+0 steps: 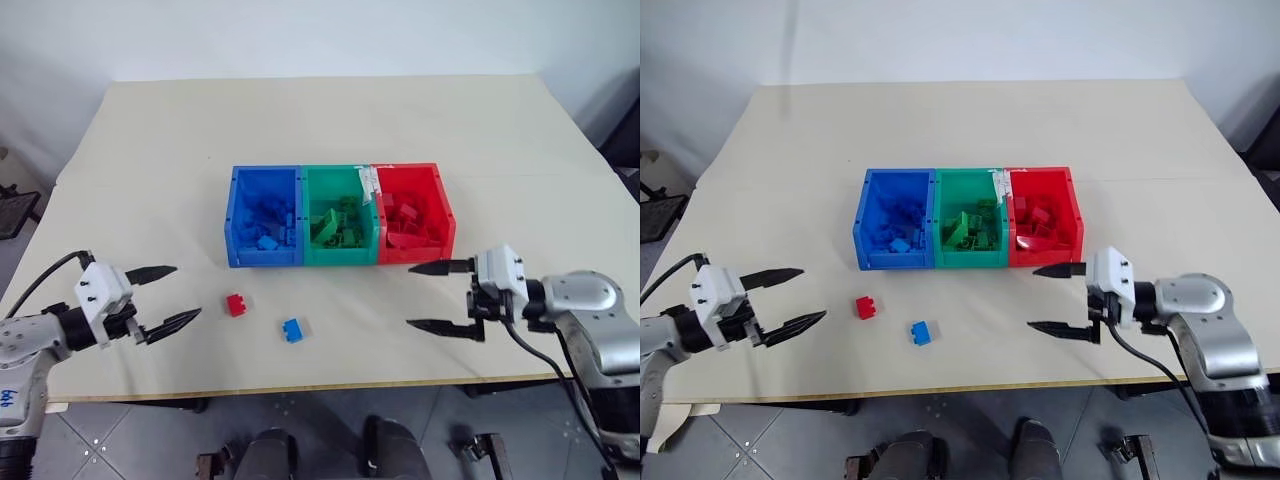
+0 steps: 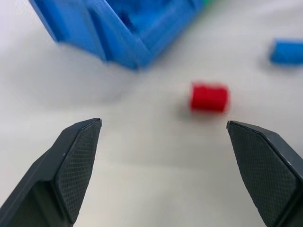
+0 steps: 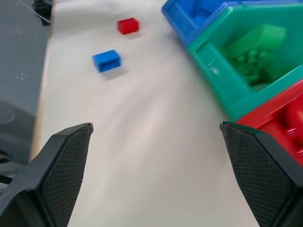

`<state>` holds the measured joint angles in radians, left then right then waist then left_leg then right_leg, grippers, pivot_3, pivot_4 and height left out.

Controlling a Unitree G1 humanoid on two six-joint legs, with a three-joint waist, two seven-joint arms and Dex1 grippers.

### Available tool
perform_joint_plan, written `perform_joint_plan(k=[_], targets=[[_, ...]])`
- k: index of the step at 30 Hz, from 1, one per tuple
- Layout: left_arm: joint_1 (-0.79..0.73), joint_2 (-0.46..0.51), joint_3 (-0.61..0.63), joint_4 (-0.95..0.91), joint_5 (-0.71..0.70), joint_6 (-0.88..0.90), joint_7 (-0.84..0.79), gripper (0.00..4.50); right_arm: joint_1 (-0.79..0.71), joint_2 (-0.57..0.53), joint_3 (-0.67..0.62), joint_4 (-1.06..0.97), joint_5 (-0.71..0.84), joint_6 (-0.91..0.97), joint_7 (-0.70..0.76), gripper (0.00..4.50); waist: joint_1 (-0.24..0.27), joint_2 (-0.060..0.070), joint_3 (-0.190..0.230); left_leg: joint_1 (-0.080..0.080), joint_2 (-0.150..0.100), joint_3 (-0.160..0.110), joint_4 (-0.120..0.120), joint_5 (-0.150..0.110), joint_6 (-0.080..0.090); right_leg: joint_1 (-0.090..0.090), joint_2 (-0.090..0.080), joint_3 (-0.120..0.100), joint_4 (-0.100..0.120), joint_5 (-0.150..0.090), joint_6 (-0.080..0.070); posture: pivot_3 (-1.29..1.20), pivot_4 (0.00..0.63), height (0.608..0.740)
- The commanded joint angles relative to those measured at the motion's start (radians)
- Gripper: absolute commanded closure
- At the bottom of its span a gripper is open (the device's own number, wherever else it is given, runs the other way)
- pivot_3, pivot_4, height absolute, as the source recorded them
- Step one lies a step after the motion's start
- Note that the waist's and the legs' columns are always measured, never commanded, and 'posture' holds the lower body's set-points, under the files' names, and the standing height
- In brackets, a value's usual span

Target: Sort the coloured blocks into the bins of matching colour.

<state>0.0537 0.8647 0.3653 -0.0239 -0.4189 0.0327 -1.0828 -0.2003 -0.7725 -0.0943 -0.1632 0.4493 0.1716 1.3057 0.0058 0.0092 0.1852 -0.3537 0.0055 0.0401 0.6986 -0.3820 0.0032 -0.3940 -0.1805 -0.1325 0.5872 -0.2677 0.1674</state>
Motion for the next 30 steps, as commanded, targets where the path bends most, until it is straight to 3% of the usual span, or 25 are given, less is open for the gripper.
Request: perform_joint_plan(k=[1,5,12,21,24,30], targets=[[-0.014,0.055,-0.095,-0.154,-0.011,0.063,-0.071,0.00,0.061,-0.001,-0.067,-0.094,0.029,-0.032,-0.042,0.02,0.008,0.000,0.000,0.001,0.000,0.000,0.000,0.000,0.000,0.000,0.000,0.000,0.000,0.000,0.000,0.00,0.150,0.740],[-0.110,0.038,-0.250,-0.308,-0.007,0.179,-0.039,0.00,0.113,-0.012,-0.081,-0.115,0.013,-0.053,-0.062,0.02,0.019,0.000,0.000,0.001,0.000,0.001,0.000,0.000,0.000,0.000,0.000,0.001,0.000,0.000,0.000,0.00,0.150,0.740],[-0.256,-0.020,-0.478,-0.473,0.078,0.530,0.162,0.00,0.152,-0.041,-0.097,-0.171,0.031,-0.010,-0.093,0.02,0.015,0.000,0.000,0.001,0.000,0.001,0.000,0.000,0.000,0.000,0.000,0.001,0.001,0.000,0.000,0.00,0.150,0.740],[-0.338,-0.085,-0.649,-0.473,0.164,0.730,0.268,0.00,0.198,-0.044,-0.086,-0.238,0.027,0.015,-0.132,0.02,0.022,0.000,0.000,0.001,0.000,0.001,0.001,0.000,0.000,0.001,0.001,0.002,0.000,0.000,0.000,0.00,0.150,0.740],[-0.347,-0.088,-0.682,-0.470,0.198,0.742,0.286,0.57,0.202,-0.040,-0.078,-0.253,0.023,0.018,-0.145,0.00,0.023,0.000,0.000,0.001,-0.001,0.001,0.001,0.000,0.000,0.002,0.000,0.002,0.000,0.000,0.000,0.00,0.150,0.740],[-0.341,-0.111,-0.681,-0.476,0.195,0.754,0.291,2.40,0.202,-0.035,-0.063,-0.254,0.017,0.016,-0.153,0.00,0.023,0.000,0.000,0.001,-0.001,0.000,0.002,0.000,0.000,0.002,0.000,0.002,0.000,0.000,0.000,0.00,0.150,0.740]])
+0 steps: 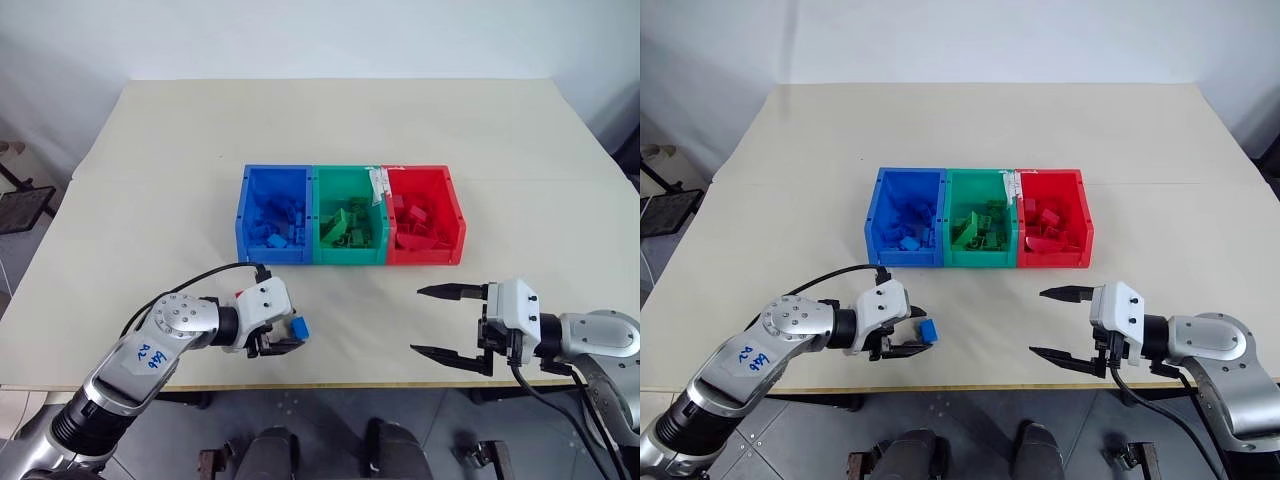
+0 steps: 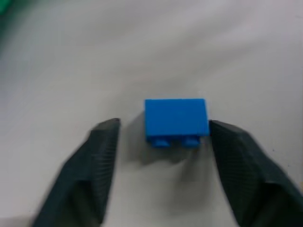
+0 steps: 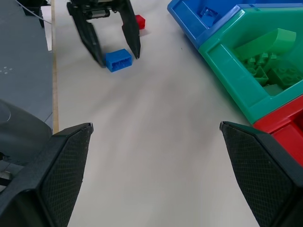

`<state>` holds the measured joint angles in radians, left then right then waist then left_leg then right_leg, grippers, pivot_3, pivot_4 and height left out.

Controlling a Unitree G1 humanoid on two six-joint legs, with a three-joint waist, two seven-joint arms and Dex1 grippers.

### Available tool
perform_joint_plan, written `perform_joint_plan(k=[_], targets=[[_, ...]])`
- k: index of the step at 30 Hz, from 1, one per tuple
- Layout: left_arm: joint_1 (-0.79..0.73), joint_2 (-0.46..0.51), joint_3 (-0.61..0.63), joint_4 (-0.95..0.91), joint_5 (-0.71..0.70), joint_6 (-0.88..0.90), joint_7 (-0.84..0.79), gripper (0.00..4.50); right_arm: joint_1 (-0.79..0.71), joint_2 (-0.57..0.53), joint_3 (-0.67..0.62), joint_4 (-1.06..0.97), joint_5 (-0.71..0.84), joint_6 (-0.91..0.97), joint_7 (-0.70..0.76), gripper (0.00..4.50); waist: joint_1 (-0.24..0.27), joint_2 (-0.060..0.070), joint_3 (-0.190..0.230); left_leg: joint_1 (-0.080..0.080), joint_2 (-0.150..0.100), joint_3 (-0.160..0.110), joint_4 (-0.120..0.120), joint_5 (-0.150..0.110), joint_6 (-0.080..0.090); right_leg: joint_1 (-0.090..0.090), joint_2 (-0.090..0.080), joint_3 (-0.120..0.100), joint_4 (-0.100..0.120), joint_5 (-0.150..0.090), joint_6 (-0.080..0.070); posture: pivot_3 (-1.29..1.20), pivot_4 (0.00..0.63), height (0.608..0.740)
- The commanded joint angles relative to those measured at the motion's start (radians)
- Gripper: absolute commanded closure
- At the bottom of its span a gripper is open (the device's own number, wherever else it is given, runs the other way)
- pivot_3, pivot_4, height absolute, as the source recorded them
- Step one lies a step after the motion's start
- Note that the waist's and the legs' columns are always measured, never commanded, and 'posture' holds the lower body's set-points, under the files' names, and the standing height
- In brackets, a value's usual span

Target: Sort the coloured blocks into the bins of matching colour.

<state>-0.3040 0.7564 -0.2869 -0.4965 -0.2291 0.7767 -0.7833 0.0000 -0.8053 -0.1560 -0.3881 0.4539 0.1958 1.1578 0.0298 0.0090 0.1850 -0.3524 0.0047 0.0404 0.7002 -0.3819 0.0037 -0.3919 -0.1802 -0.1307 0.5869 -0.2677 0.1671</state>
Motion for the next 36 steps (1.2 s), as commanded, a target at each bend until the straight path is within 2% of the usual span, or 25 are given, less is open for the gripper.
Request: perform_joint_plan(k=[1,2,7,13,20,26,30,34,35,36], targets=[[0.023,0.000,-0.031,-0.004,0.008,0.007,-0.009,2.71,0.003,-0.002,-0.001,-0.024,0.011,-0.011,-0.005,0.00,-0.001,0.000,0.000,0.000,0.000,0.000,0.000,0.000,0.000,0.000,0.000,0.000,0.000,0.000,0.000,0.00,0.150,0.740],[0.028,0.002,-0.030,-0.003,0.011,0.001,-0.009,3.01,0.006,-0.001,0.000,-0.021,0.010,-0.011,-0.006,0.00,-0.001,0.000,0.000,0.000,0.000,0.000,0.000,0.000,0.000,0.000,0.000,0.000,0.000,0.000,0.000,0.00,0.150,0.740],[0.017,-0.024,0.003,0.031,0.028,-0.074,0.012,3.05,0.032,0.035,-0.011,-0.026,0.017,-0.011,-0.053,0.00,0.000,0.000,0.000,0.000,0.000,0.000,0.000,0.000,0.000,0.000,0.000,0.000,0.000,0.000,0.000,0.00,0.150,0.740],[-0.034,-0.220,0.249,0.073,-0.131,-0.165,0.081,3.05,0.048,0.133,-0.080,-0.088,0.096,0.029,-0.199,0.00,-0.001,-0.001,0.000,-0.001,0.000,-0.001,0.001,0.000,0.000,0.000,0.000,0.000,0.000,0.000,0.000,0.00,0.150,0.740],[-0.236,-0.295,0.309,0.295,-0.004,-0.249,0.270,3.05,-0.035,0.207,-0.128,-0.109,0.132,0.045,-0.359,0.00,-0.002,-0.001,0.000,0.000,-0.001,0.000,0.001,0.000,0.000,0.000,0.000,0.000,0.001,0.000,0.000,0.00,0.150,0.740],[-0.367,-0.318,0.291,0.470,0.048,-0.272,0.314,3.05,-0.053,0.159,-0.134,-0.068,0.096,0.015,-0.325,0.00,-0.003,-0.001,0.000,0.000,-0.001,-0.001,-0.001,0.000,0.000,-0.001,0.000,-0.001,0.001,0.000,0.001,0.00,0.150,0.740],[-0.395,-0.304,0.296,0.486,0.021,-0.237,0.272,1.72,-0.062,0.145,-0.123,-0.057,0.093,0.012,-0.307,0.00,-0.005,-0.001,0.000,-0.001,-0.001,-0.001,-0.001,0.000,0.000,-0.002,0.000,-0.002,0.001,0.000,0.001,0.00,0.150,0.740],[-0.337,-0.264,0.331,0.417,-0.026,-0.266,0.192,0.43,-0.091,0.141,-0.089,-0.036,0.082,0.003,-0.280,0.00,-0.009,-0.001,0.000,-0.001,-0.001,-0.001,-0.001,0.000,0.000,-0.002,0.000,-0.001,0.001,0.000,0.001,0.00,0.150,0.740],[-0.313,-0.245,0.346,0.399,-0.038,-0.272,0.171,0.14,-0.098,0.140,-0.081,-0.029,0.080,0.002,-0.271,0.00,-0.011,-0.001,0.000,-0.001,-0.001,-0.001,-0.001,0.000,0.000,-0.002,0.000,-0.001,0.001,0.000,0.001,0.00,0.150,0.740],[-0.284,-0.223,0.361,0.381,-0.043,-0.297,0.151,0.02,-0.106,0.137,-0.074,-0.022,0.078,-0.001,-0.261,0.00,-0.014,-0.001,0.000,-0.001,0.000,-0.001,-0.001,0.000,0.000,-0.002,0.000,-0.001,0.002,0.000,0.001,0.00,0.150,0.740]])
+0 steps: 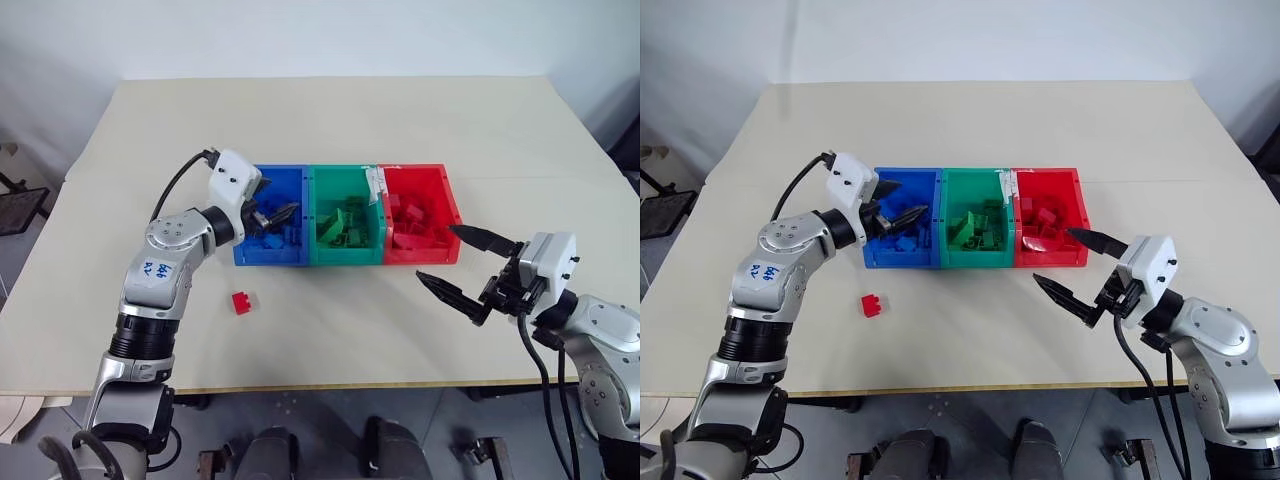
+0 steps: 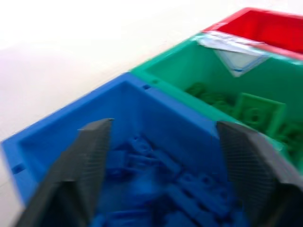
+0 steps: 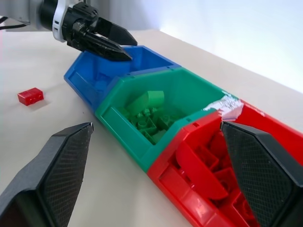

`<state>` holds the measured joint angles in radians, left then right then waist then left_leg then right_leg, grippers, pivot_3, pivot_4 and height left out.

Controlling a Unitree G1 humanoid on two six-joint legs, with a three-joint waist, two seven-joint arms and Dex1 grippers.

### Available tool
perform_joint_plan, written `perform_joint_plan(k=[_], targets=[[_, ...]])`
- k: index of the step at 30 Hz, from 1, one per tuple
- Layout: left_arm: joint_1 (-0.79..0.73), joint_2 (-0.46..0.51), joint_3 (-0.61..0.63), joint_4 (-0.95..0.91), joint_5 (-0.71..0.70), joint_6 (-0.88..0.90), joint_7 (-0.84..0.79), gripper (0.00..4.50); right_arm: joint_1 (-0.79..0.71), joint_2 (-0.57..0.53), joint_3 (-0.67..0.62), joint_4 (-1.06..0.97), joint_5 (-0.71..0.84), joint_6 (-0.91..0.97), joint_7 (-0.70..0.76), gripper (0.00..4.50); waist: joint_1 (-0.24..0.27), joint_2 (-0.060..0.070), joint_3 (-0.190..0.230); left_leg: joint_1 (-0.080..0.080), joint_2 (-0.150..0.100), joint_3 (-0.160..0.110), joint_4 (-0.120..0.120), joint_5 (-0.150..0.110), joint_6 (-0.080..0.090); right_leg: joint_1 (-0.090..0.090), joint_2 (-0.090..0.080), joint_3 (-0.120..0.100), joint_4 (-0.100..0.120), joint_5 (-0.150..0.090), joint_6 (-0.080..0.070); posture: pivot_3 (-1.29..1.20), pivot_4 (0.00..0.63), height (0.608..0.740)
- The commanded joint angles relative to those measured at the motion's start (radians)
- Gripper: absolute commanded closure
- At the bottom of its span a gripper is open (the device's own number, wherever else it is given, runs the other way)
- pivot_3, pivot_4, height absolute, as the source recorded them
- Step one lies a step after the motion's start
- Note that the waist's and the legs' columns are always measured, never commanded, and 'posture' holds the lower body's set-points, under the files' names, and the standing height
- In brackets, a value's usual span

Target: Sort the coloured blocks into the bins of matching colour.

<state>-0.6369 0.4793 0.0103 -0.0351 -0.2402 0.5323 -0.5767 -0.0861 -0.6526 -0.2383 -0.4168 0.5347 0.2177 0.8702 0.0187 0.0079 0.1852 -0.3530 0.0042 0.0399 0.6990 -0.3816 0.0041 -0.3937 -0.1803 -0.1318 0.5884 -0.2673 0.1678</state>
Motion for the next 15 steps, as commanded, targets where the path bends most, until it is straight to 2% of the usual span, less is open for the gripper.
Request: perform_joint_plan(k=[1,8,12,15], targets=[[0.067,0.068,0.073,-0.092,-0.036,-0.069,-0.070,0.02,-0.026,-0.018,0.013,0.012,-0.004,-0.024,0.035,0.00,-0.005,0.000,0.000,0.000,0.000,0.000,0.000,0.000,0.000,0.000,0.000,0.000,0.000,0.000,0.000,0.00,0.150,0.740],[0.398,0.263,0.296,-0.068,-0.110,-0.290,-0.319,0.02,-0.105,-0.036,0.114,0.061,-0.027,-0.054,0.155,0.00,-0.018,0.000,0.000,0.000,0.001,0.000,0.000,0.000,0.000,0.000,0.000,0.000,0.000,0.000,0.000,0.00,0.150,0.740],[0.550,0.321,0.418,-0.074,-0.186,-0.271,-0.399,0.02,-0.161,-0.036,0.195,0.070,-0.026,-0.035,0.226,0.00,-0.017,0.000,0.000,0.000,0.001,0.000,0.000,0.000,0.000,0.000,0.000,0.000,0.000,0.000,0.000,0.00,0.150,0.740],[0.621,0.340,0.462,-0.038,-0.180,-0.317,-0.426,0.02,-0.202,-0.038,0.263,0.104,-0.055,-0.050,0.286,0.00,-0.012,0.000,0.000,0.000,0.001,-0.001,0.001,0.000,0.000,0.000,0.000,0.000,0.000,0.000,0.000,0.00,0.150,0.740]])
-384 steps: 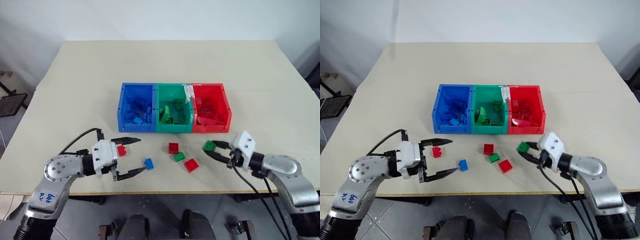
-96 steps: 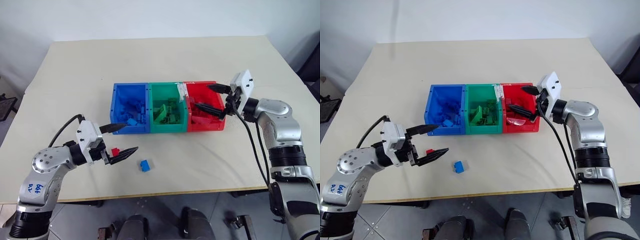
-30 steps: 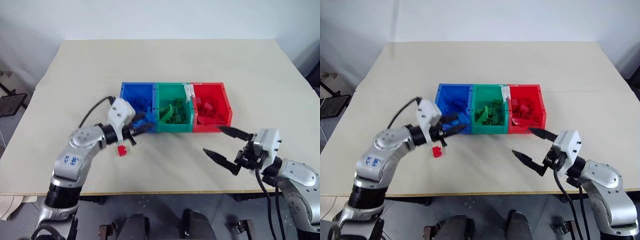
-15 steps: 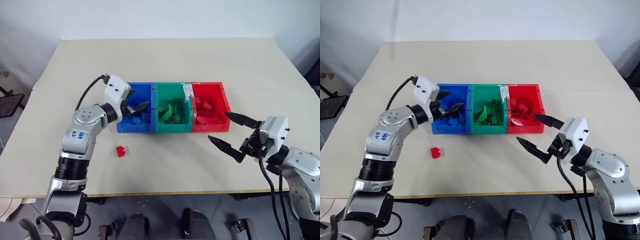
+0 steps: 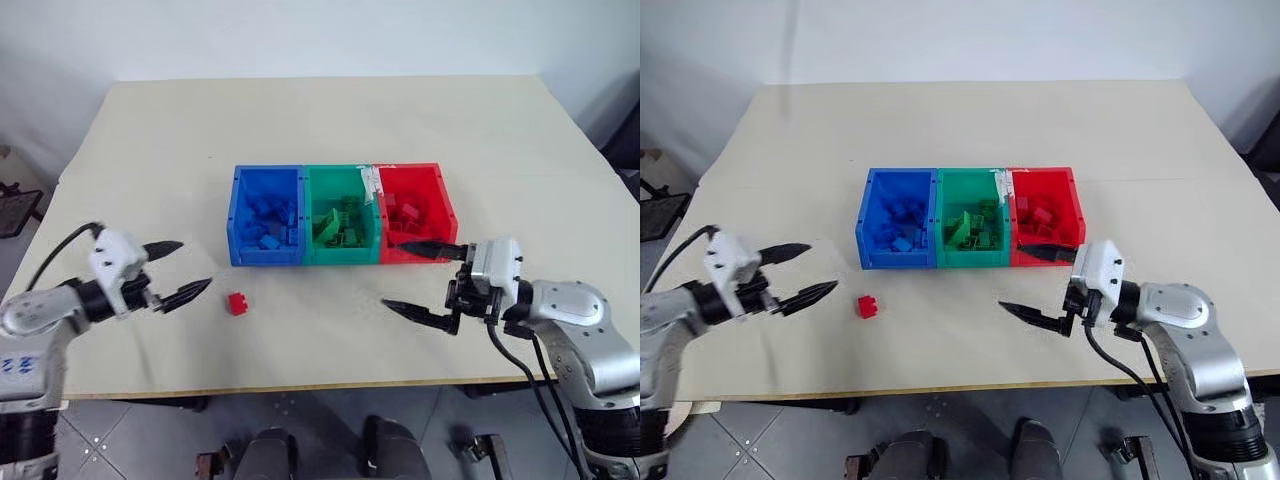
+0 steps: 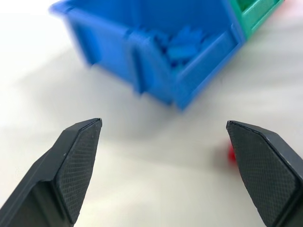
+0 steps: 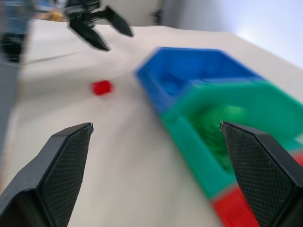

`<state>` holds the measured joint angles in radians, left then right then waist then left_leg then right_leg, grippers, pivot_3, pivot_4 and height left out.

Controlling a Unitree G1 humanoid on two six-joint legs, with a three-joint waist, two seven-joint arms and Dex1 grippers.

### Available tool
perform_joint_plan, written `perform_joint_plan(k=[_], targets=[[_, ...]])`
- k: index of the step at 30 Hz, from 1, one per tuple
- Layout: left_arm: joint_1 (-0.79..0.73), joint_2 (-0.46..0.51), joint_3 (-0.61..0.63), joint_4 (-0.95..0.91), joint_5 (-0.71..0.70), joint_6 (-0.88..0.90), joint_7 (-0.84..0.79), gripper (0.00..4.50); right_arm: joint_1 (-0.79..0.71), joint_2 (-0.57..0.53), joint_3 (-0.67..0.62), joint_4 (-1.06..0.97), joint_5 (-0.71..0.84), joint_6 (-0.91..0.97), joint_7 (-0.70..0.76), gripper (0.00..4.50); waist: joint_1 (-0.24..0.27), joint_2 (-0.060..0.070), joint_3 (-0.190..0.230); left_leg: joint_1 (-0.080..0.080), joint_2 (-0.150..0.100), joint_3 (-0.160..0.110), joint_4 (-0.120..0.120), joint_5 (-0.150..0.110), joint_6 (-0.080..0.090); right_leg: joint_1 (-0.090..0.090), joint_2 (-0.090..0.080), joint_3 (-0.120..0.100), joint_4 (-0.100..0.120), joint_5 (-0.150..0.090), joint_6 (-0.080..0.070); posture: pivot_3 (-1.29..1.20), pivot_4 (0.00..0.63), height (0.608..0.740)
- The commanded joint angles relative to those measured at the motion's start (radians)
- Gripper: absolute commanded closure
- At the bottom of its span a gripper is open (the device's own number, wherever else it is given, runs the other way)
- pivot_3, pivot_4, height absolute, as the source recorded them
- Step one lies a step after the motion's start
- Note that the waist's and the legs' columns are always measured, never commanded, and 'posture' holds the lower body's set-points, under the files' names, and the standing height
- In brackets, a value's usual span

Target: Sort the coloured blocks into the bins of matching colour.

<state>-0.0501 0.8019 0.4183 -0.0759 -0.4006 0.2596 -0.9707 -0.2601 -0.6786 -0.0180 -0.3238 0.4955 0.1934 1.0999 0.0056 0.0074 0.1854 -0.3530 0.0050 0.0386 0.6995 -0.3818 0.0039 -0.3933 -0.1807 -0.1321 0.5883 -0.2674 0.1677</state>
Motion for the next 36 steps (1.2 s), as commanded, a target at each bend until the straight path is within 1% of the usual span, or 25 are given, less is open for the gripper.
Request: perform_joint_plan(k=[1,3,6,9,11,13,17,20,22,25,29,32,33,35,36], targets=[[0.052,0.026,0.064,0.026,-0.016,-0.060,-0.045,0.02,-0.042,-0.010,0.062,0.027,-0.028,-0.034,0.075,0.00,0.004,0.000,0.000,0.000,0.000,0.000,0.000,0.000,0.000,0.000,0.000,0.000,0.000,0.000,0.000,0.00,0.150,0.740],[0.073,0.036,0.077,0.065,-0.009,-0.096,-0.072,0.02,-0.061,-0.002,0.084,0.054,-0.045,-0.054,0.097,0.00,0.005,0.000,0.000,0.000,0.000,0.000,0.000,0.000,0.000,0.000,0.000,0.000,0.000,0.000,0.000,0.00,0.150,0.740],[0.110,0.075,0.071,0.083,-0.026,-0.077,-0.137,0.02,-0.078,0.002,0.094,0.084,-0.053,-0.069,0.111,0.00,0.003,0.000,0.000,0.000,0.000,0.001,0.000,0.000,0.000,0.000,0.000,0.000,0.000,0.000,0.000,0.00,0.150,0.740],[0.119,0.097,0.044,0.053,-0.029,-0.070,-0.166,0.02,-0.083,-0.003,0.088,0.107,-0.059,-0.082,0.124,0.00,0.003,0.000,0.000,0.000,0.000,0.001,0.000,0.000,0.000,-0.001,0.000,0.000,0.000,0.000,0.000,0.00,0.150,0.740],[0.115,0.094,0.008,-0.001,-0.027,-0.055,-0.165,0.02,-0.070,-0.015,0.074,0.113,-0.063,-0.089,0.128,0.00,0.003,0.000,0.000,0.000,0.000,0.001,0.000,0.000,0.000,-0.001,0.000,0.000,0.001,0.000,0.000,0.00,0.150,0.740],[0.107,0.087,-0.035,-0.058,-0.021,-0.029,-0.149,0.02,-0.052,-0.028,0.061,0.117,-0.067,-0.096,0.133,0.00,0.005,0.000,0.000,0.000,0.000,0.001,0.000,0.000,0.000,-0.001,0.000,0.000,0.000,0.000,0.000,0.00,0.150,0.740],[0.071,0.071,-0.176,-0.155,0.040,0.014,-0.095,0.02,-0.013,-0.061,0.037,0.131,-0.080,-0.116,0.140,0.00,0.008,0.000,0.000,0.000,0.000,0.001,-0.001,0.000,0.000,-0.001,0.000,0.000,0.000,0.000,0.000,0.00,0.150,0.740],[-0.021,0.033,-0.315,-0.120,0.139,0.050,-0.015,0.02,0.020,-0.067,0.026,0.107,-0.079,-0.111,0.124,0.00,0.010,0.000,0.000,0.000,0.000,0.001,0.000,0.000,0.000,-0.001,0.000,0.000,0.001,0.000,0.000,0.00,0.150,0.740],[-0.057,0.020,-0.352,-0.099,0.167,0.077,0.014,0.02,0.032,-0.067,0.022,0.092,-0.077,-0.107,0.117,0.00,0.012,0.000,0.000,0.000,0.000,0.002,0.000,0.000,0.000,0.000,0.001,0.000,0.001,0.000,0.000,0.00,0.150,0.740],[-0.081,0.013,-0.381,-0.075,0.188,0.079,0.026,0.62,0.054,-0.070,0.010,0.074,-0.079,-0.104,0.097,0.00,0.010,0.000,0.000,0.001,0.000,0.002,0.000,0.000,0.000,-0.001,0.001,0.000,0.001,0.000,0.000,0.00,0.150,0.740],[-0.083,0.007,-0.398,-0.061,0.181,0.075,0.014,1.87,0.089,-0.074,-0.005,0.051,-0.076,-0.098,0.075,0.00,0.013,0.000,0.000,0.001,0.000,0.002,0.000,0.000,0.000,0.000,0.001,0.000,0.001,0.000,0.000,0.00,0.150,0.740],[-0.082,0.005,-0.403,-0.050,0.184,0.068,0.015,2.90,0.104,-0.076,-0.011,0.040,-0.076,-0.096,0.066,0.00,0.016,0.000,0.000,0.001,0.000,0.002,0.001,0.000,0.000,0.000,0.001,0.001,0.001,0.000,0.000,0.00,0.150,0.740],[-0.083,0.005,-0.403,-0.048,0.183,0.067,0.015,3.02,0.106,-0.077,-0.012,0.038,-0.077,-0.095,0.064,0.00,0.016,0.000,0.000,0.001,0.000,0.002,0.001,0.000,0.000,0.000,0.001,0.001,0.001,0.000,0.000,0.00,0.150,0.740],[-0.093,-0.005,-0.400,-0.051,0.173,0.054,0.015,3.03,0.111,-0.078,-0.020,0.035,-0.079,-0.093,0.054,0.00,0.017,0.000,0.000,0.001,0.000,0.002,0.000,0.000,0.000,0.000,0.001,0.001,0.001,0.000,0.000,0.00,0.150,0.740],[-0.109,-0.023,-0.390,-0.074,0.142,0.061,0.015,3.03,0.120,-0.079,-0.034,0.032,-0.078,-0.090,0.040,0.00,0.018,0.000,0.000,0.001,0.000,0.002,0.000,0.000,0.000,0.000,0.001,0.001,0.001,0.000,0.000,0.00,0.150,0.740]])
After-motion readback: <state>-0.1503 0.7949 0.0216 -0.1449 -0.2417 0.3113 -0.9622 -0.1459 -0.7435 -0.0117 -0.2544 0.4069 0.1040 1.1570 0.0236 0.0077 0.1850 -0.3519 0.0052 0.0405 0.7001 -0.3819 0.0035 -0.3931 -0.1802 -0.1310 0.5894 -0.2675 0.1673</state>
